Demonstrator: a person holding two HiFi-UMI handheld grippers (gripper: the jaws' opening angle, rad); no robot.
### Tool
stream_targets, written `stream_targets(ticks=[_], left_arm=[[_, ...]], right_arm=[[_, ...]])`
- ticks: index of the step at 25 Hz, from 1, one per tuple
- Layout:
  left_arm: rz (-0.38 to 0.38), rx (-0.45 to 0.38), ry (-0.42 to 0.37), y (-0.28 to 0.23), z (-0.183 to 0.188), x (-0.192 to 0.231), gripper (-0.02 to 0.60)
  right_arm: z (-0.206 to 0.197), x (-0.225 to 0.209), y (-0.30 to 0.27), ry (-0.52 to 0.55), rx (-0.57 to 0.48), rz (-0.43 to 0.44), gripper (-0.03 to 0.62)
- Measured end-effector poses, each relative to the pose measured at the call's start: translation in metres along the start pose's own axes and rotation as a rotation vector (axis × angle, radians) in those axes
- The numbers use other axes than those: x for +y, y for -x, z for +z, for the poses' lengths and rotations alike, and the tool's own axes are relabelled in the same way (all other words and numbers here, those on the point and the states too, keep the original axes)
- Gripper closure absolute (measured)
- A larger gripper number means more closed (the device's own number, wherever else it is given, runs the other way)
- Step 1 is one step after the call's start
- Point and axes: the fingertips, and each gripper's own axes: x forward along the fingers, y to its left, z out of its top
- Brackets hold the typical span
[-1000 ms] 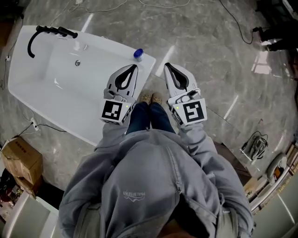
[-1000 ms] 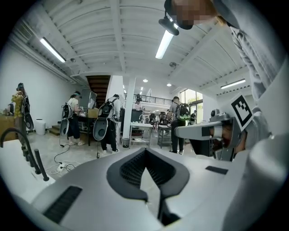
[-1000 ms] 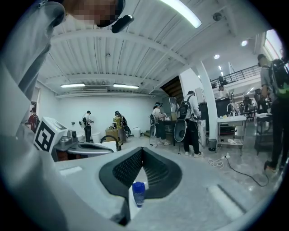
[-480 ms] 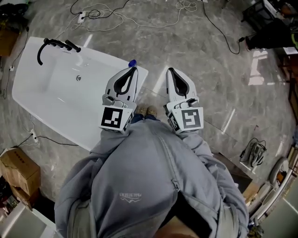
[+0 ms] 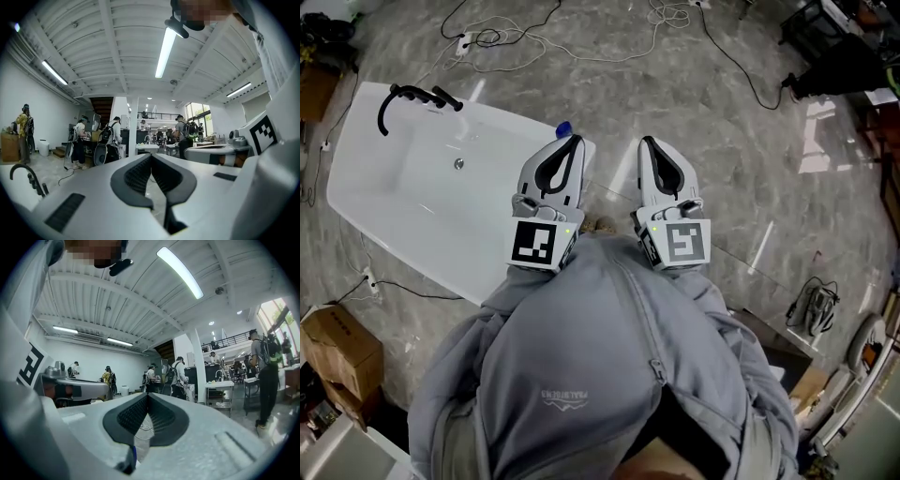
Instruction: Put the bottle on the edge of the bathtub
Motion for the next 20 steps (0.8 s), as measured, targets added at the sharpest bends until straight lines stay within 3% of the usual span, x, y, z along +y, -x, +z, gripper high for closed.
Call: stream_targets(ticks=[20], left_arm=[[-0.033,0.008,-0.015,0.0039,-0.0055,-0.0079,0.575]], right_arm=[[0.0018,0.0055,0.0072,0.016,-0.006,0.018,0.591]])
